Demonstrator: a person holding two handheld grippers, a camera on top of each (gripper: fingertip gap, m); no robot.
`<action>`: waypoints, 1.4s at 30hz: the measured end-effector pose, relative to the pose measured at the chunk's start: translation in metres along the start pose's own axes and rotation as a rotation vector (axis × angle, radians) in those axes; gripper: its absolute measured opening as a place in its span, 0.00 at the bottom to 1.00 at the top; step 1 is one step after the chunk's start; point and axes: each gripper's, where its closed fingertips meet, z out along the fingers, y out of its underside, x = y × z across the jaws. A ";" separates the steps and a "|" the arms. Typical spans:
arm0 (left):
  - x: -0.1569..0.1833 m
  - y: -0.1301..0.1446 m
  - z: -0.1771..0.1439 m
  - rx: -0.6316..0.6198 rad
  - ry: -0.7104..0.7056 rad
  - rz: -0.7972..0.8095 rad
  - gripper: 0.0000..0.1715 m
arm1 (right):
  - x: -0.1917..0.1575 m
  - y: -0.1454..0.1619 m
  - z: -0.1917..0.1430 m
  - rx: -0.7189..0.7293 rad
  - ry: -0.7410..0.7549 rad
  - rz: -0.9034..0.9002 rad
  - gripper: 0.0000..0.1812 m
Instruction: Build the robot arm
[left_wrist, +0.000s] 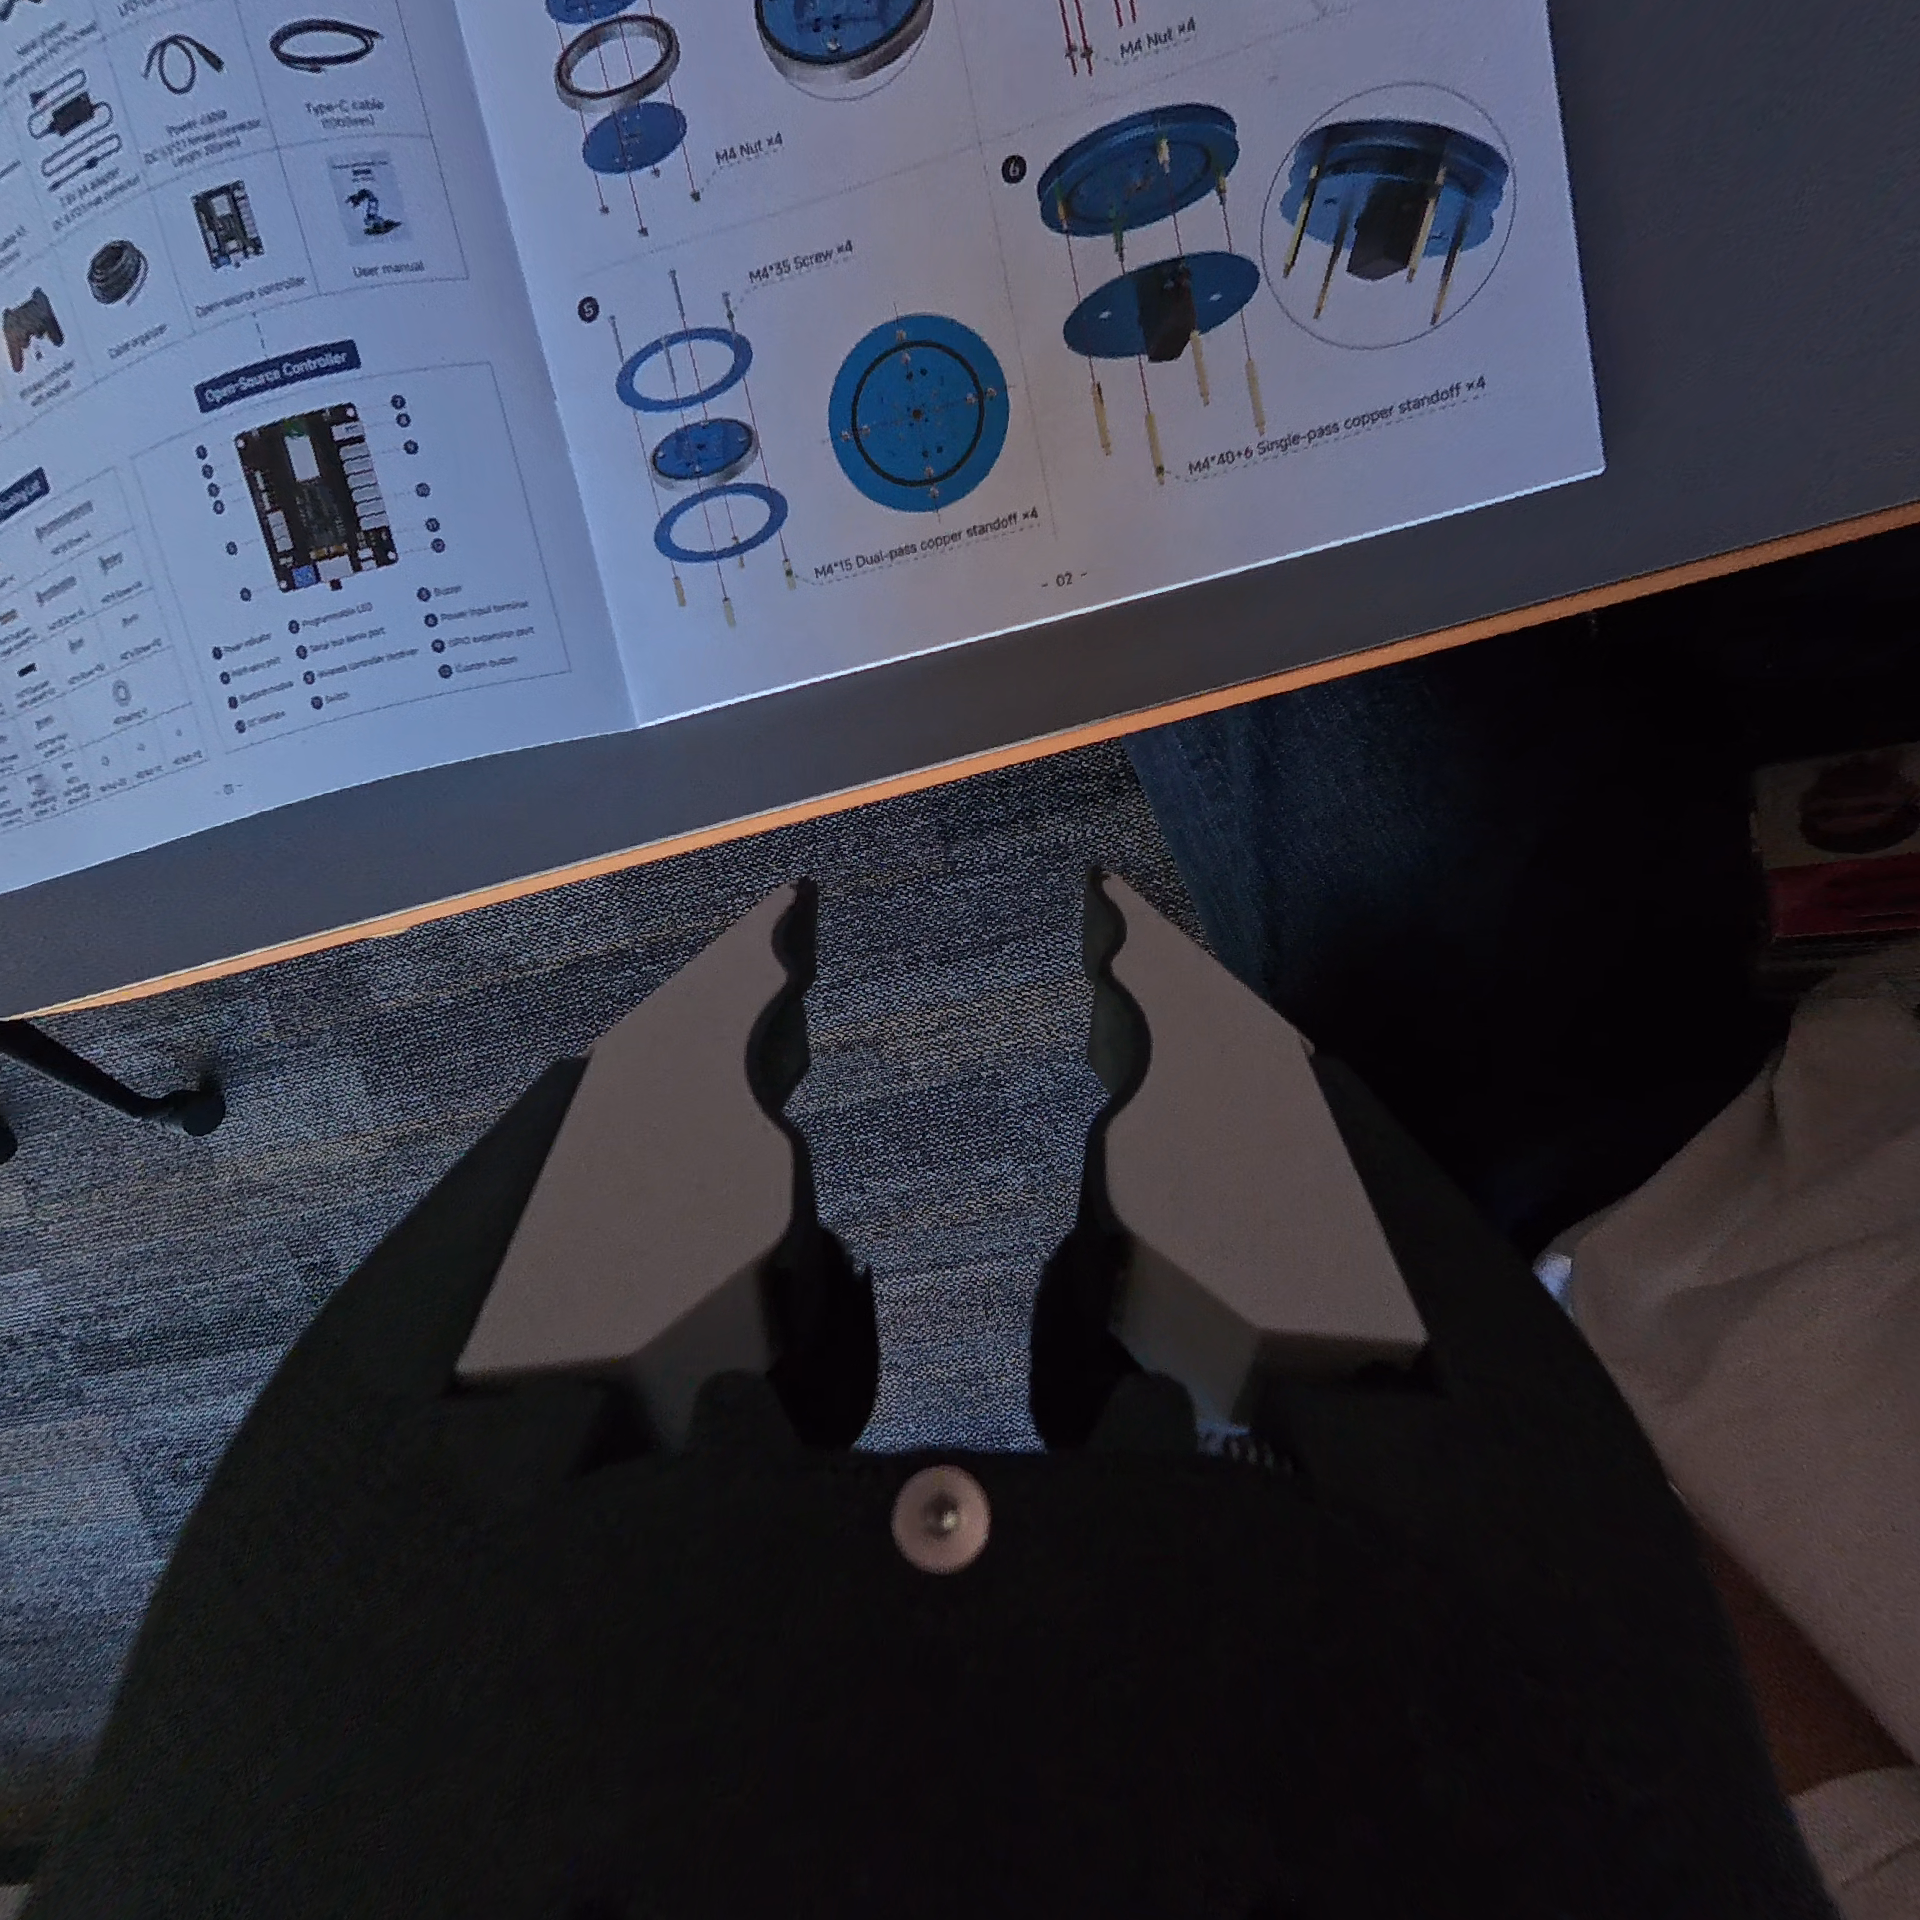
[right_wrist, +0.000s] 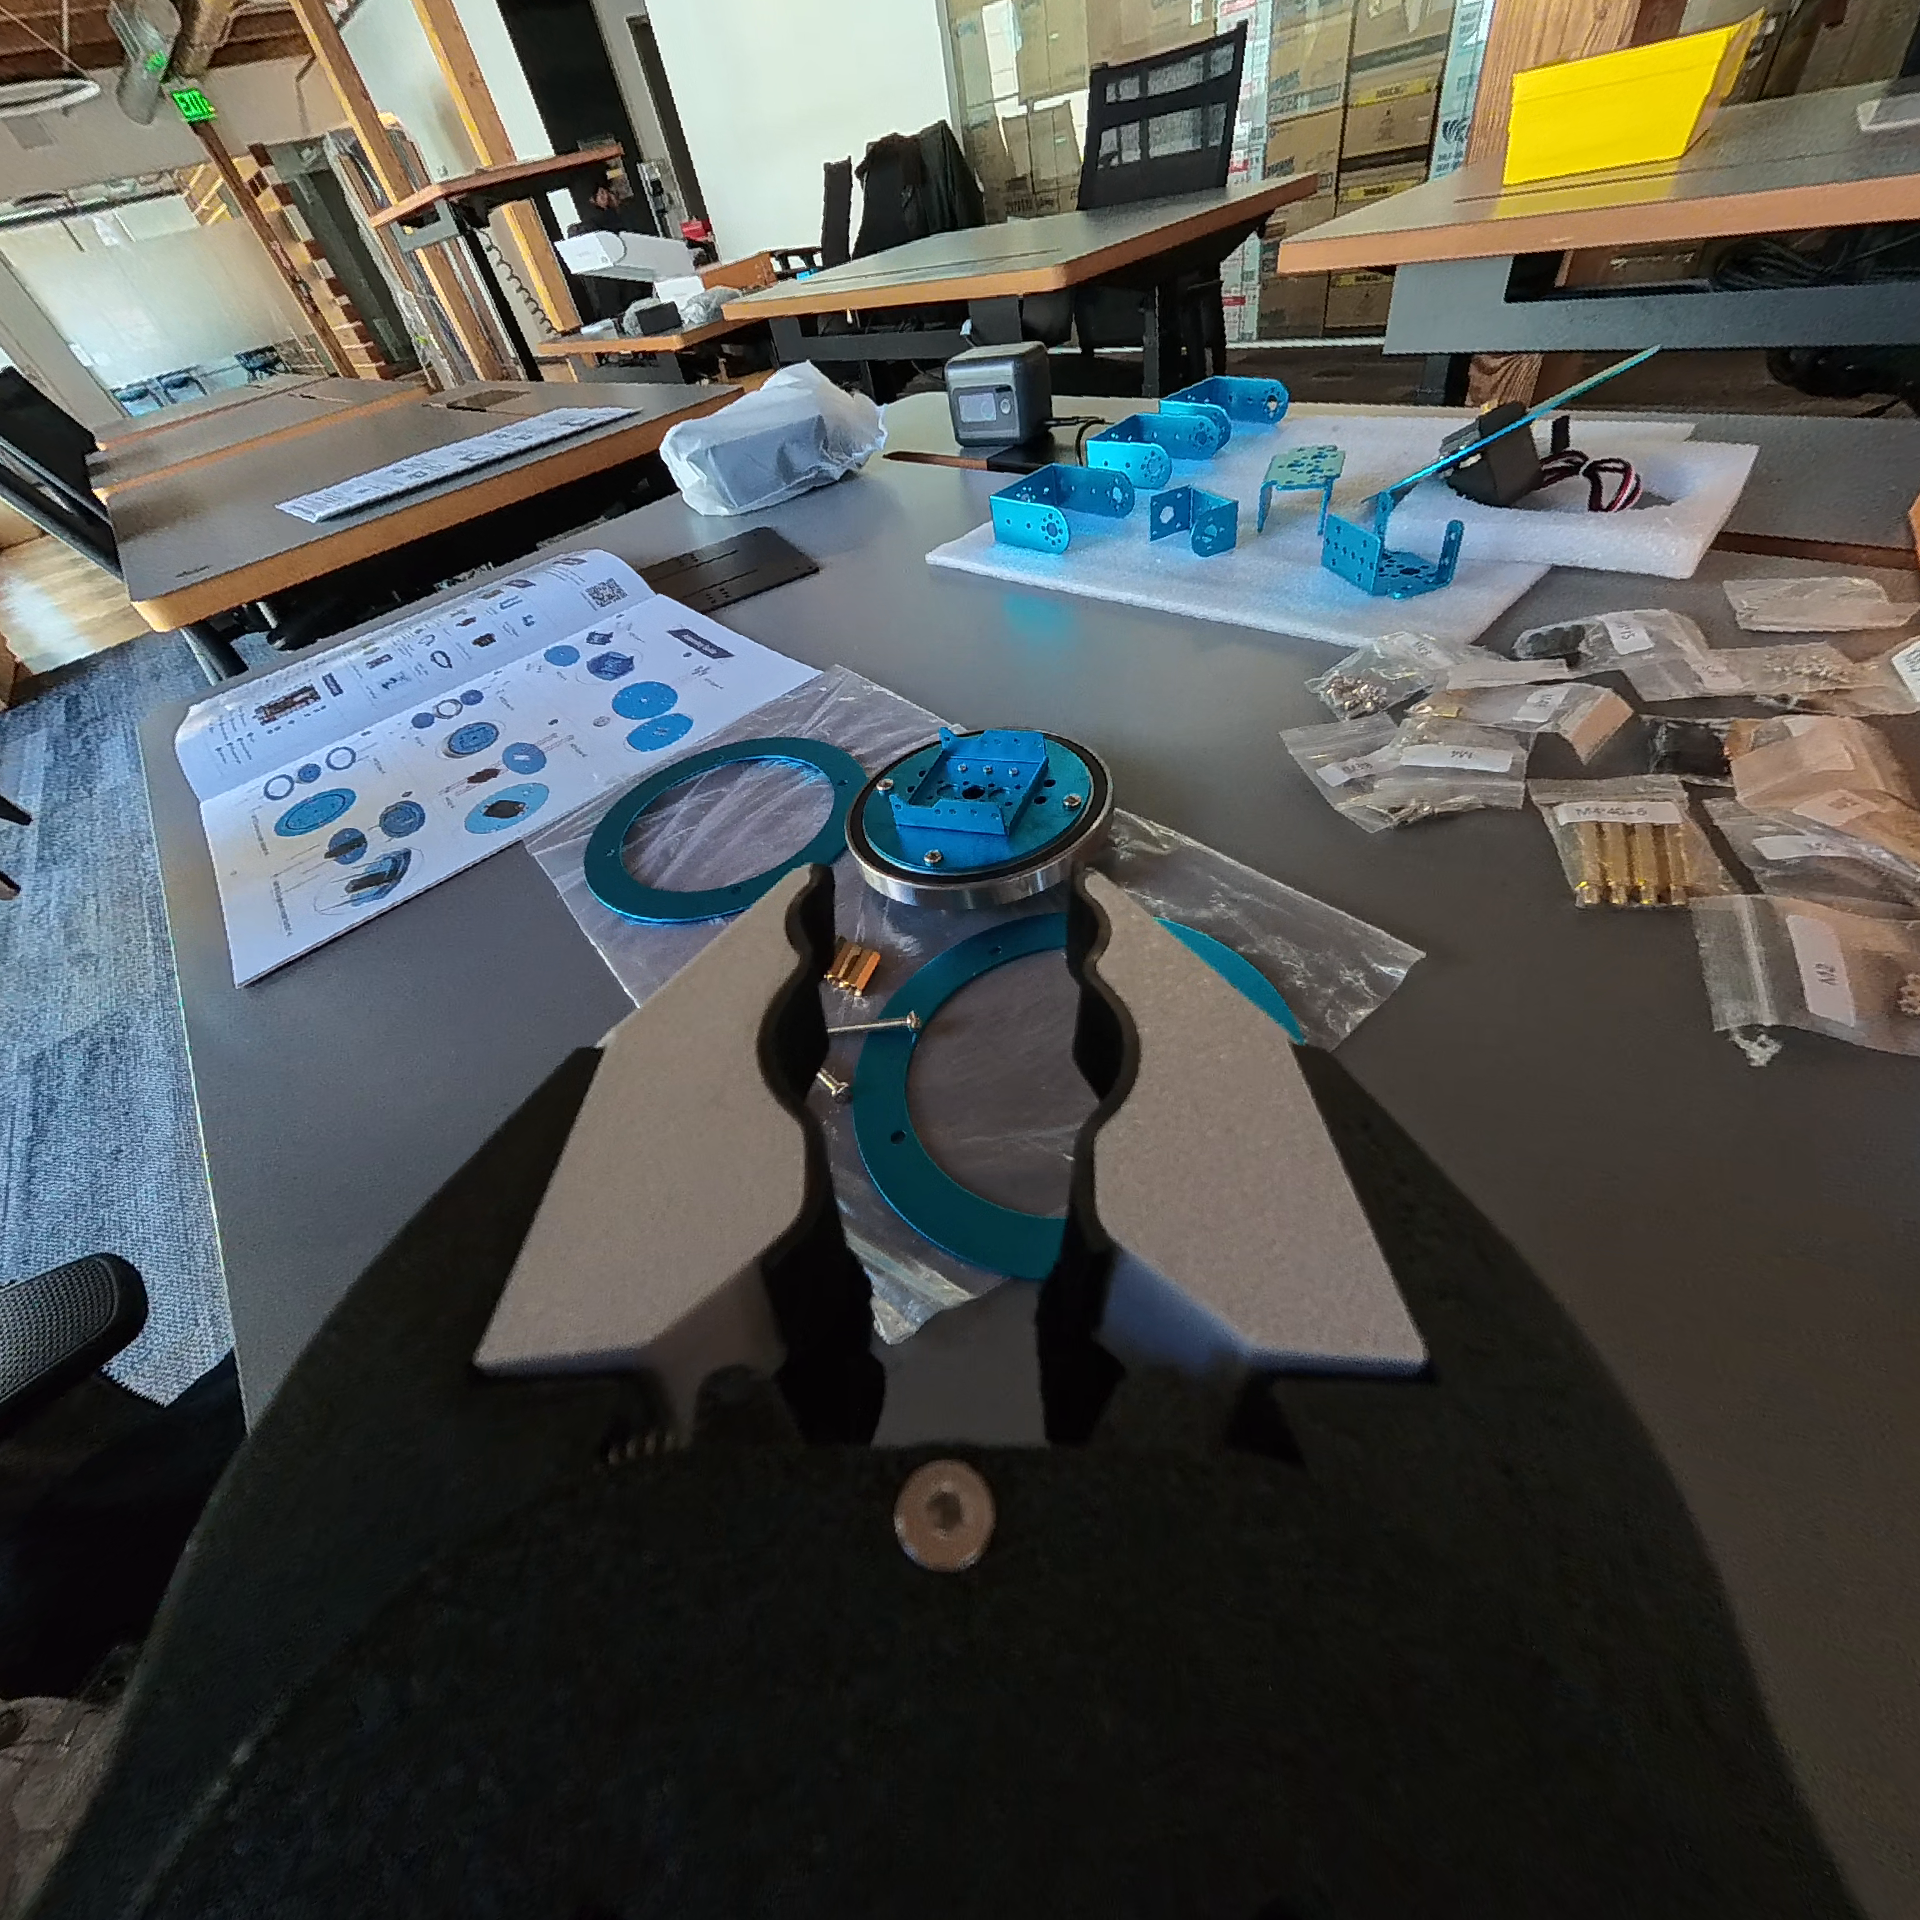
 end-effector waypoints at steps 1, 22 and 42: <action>0.000 0.000 0.000 0.001 -0.001 -0.001 0.30 | 0.000 0.000 0.000 0.001 0.000 -0.001 0.24; 0.001 0.000 -0.002 0.004 -0.002 0.007 0.30 | 0.000 0.001 0.001 -0.006 0.002 -0.007 0.24; 0.002 0.001 -0.001 -0.005 -0.004 0.014 0.30 | -0.001 0.002 0.002 -0.014 -0.001 -0.009 0.23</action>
